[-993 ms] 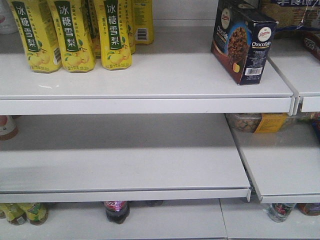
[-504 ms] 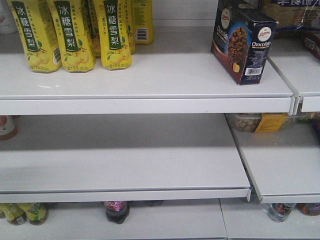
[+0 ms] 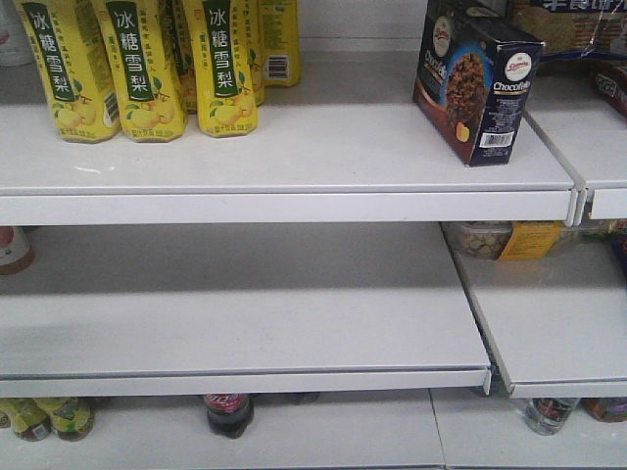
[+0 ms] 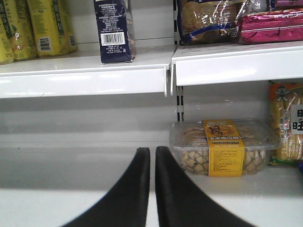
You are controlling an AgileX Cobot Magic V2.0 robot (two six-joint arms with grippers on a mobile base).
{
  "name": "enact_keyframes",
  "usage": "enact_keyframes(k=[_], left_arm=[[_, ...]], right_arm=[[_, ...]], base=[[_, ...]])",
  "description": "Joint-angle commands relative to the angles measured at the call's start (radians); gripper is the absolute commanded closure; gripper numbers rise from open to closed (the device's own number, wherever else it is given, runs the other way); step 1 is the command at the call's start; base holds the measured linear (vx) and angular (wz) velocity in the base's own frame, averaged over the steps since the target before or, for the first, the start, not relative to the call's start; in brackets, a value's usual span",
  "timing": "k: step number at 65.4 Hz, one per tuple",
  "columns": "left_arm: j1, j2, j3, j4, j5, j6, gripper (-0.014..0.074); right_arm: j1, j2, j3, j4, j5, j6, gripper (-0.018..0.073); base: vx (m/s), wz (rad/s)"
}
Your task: Left arm holds basket, right arm returns cookies
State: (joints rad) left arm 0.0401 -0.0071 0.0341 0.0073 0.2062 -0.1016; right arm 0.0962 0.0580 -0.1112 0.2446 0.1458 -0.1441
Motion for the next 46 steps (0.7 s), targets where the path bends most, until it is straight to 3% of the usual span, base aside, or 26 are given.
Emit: enact_keyframes(k=[1, 46], left_arm=[[0.000, -0.018, -0.029, 0.018, -0.105, 0.018, 0.0601], [0.000, -0.018, -0.030, 0.018, -0.105, 0.018, 0.0599]], right_arm=[[-0.004, 0.012, -0.027, -0.002, -0.076, -0.012, 0.0565], [-0.004, 0.012, -0.027, -0.002, -0.077, -0.012, 0.0565]], base=[[0.00, 0.00], [0.00, 0.00]])
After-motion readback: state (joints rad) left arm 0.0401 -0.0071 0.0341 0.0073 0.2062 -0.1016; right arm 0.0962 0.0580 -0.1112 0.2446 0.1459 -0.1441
